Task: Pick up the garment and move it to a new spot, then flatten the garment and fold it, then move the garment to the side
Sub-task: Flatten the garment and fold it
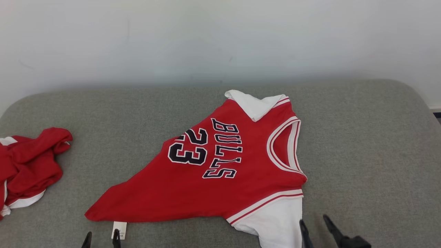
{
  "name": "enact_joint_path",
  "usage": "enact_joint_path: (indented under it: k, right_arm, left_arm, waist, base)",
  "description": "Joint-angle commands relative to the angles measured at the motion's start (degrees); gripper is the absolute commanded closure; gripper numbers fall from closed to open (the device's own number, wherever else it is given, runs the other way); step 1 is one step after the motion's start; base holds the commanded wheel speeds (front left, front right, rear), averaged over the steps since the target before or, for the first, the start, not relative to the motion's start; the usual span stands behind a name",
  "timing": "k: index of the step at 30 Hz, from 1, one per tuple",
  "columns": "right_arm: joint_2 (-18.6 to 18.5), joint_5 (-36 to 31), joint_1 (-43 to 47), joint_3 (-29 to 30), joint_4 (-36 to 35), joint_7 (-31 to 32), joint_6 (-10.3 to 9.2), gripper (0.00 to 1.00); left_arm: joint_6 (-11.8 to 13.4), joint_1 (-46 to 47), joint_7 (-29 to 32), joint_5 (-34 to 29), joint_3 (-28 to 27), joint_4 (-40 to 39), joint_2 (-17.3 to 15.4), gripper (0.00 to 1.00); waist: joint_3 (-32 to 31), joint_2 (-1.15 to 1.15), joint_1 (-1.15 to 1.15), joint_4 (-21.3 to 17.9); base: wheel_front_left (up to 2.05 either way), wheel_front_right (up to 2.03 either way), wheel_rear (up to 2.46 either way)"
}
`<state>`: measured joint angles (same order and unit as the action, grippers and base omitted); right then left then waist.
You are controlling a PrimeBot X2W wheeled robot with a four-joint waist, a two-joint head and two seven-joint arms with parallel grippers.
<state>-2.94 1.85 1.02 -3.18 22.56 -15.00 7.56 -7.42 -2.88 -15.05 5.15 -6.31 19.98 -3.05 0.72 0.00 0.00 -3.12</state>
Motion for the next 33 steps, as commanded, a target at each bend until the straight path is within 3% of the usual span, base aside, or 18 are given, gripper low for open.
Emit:
enact_joint_path:
  k: [1,20,21,22,23,24,25,33]
  right_arm:
    - [0.08,-0.81,1.04,-0.55,0.87,-0.26,-0.14,0.0]
    - [-0.57,1.0,-0.08,-6.43,12.04,0.15,-0.14,0.0]
    - [-0.66,1.06,0.03,-6.58,12.78,0.18,-0.14,0.17]
    - [-0.66,1.06,0.03,-6.58,12.78,0.18,-0.14,0.17]
    - [-0.71,1.18,0.18,-6.89,13.6,0.28,-0.14,0.4]
    - [-0.73,1.42,0.22,-7.29,14.35,0.33,-0.14,0.77]
    - [-0.75,1.72,0.18,-7.68,14.85,0.41,-0.14,1.0]
    - [-4.34,3.72,-0.3,-4.77,13.07,0.2,-0.35,1.0]
  left_arm:
    - [-0.06,0.54,-0.19,0.27,0.07,0.26,0.03,0.0]
    - [-0.03,2.89,-0.19,1.89,2.56,0.5,0.17,0.0]
    - [-0.03,2.89,-0.19,1.97,2.6,0.53,0.17,0.0]
    - [-0.03,2.89,-0.19,1.97,2.6,0.53,0.17,0.0]
    - [-0.03,2.85,-0.19,2.05,2.65,0.57,0.18,0.0]
    - [-0.03,2.78,-0.19,2.12,2.71,0.63,0.18,0.0]
    - [0.0,2.71,-0.19,2.23,2.72,0.68,0.18,0.0]
    - [0.54,2.89,-0.19,3.42,2.44,0.82,0.18,0.0]
  waist:
    - [0.59,0.0,0.0,0.18]
    - [4.7,0.0,0.0,1.72]
    - [4.74,0.0,0.0,1.75]
    - [4.74,0.0,0.0,1.75]
    - [4.74,0.0,0.0,1.76]
    - [4.71,0.0,0.0,1.75]
    - [4.66,0.0,0.0,1.73]
    - [4.34,0.0,0.0,1.07]
  base:
    - [0.0,0.0,0.0]
    - [0.0,0.0,0.0]
    - [0.0,0.0,0.0]
    - [0.0,0.0,0.0]
    - [0.0,0.0,0.0]
    - [0.0,0.0,0.0]
    - [0.0,0.0,0.0]
    - [0.0,0.0,0.0]
